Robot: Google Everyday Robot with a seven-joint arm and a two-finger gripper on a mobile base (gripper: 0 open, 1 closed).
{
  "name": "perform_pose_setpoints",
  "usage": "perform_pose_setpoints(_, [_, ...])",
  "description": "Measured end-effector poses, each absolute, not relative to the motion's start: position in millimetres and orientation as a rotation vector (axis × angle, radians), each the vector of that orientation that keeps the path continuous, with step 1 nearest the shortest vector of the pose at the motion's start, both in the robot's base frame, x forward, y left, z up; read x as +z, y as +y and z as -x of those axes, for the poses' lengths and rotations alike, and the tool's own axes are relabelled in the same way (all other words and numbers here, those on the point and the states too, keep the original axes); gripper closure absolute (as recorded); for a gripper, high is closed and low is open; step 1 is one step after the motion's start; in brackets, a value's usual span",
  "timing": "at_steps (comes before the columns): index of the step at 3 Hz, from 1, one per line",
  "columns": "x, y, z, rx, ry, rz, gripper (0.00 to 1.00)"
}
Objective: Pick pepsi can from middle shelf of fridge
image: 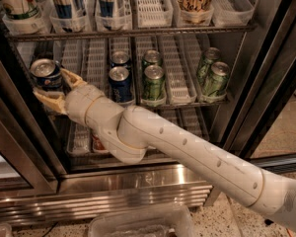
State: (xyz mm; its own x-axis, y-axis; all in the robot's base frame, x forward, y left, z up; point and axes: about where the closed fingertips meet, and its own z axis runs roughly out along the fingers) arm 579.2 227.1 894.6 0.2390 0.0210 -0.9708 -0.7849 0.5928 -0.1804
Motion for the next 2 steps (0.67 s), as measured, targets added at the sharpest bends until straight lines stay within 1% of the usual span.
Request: perform_pose_setpoints(2, [864.6,185.8,-557.1,0.745,1.271,0.874,1.00])
